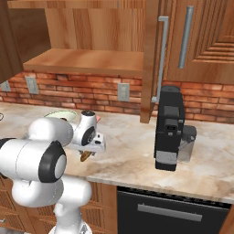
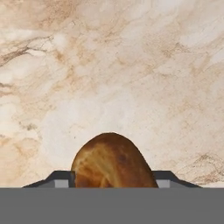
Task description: Pick both bowls and place them on the counter. Then place the bread in one bowl and place the sweet potato in the other bowl.
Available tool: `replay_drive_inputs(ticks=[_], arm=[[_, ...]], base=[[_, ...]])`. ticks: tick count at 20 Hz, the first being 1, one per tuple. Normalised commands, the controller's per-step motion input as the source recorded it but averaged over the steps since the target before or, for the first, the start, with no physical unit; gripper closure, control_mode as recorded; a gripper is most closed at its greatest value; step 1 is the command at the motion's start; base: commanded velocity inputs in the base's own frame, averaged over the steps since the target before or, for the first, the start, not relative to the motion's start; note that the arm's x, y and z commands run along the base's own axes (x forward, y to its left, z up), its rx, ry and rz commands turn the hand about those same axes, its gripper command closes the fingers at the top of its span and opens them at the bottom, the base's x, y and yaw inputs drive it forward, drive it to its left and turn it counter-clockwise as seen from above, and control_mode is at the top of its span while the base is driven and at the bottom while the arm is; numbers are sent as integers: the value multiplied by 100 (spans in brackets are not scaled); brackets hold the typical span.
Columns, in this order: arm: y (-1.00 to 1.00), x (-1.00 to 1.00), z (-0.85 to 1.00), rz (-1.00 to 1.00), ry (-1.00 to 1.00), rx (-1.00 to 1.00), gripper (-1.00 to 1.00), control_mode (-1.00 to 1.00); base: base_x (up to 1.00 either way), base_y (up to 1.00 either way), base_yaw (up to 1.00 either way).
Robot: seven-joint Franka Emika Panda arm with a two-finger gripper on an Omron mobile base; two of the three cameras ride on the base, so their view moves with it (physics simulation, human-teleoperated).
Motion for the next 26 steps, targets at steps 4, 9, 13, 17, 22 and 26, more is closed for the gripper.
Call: replay_drive_inputs(ticks=[4,9,13,17,22,26], arm=[[5,0,0,0,0,0,100,-100],[5,-6,11,0,-2,0,100,-100],[3,-26,55,0,-13,1,100,-100],[6,-31,60,0,-17,0,100,-100],[16,-25,57,0,-9,0,100,-100],[31,-24,50,0,-7,3,100,-100]], base=[[0,0,0],[0,0,0],[0,0,0],[0,0,0],[0,0,0],[0,0,0]])
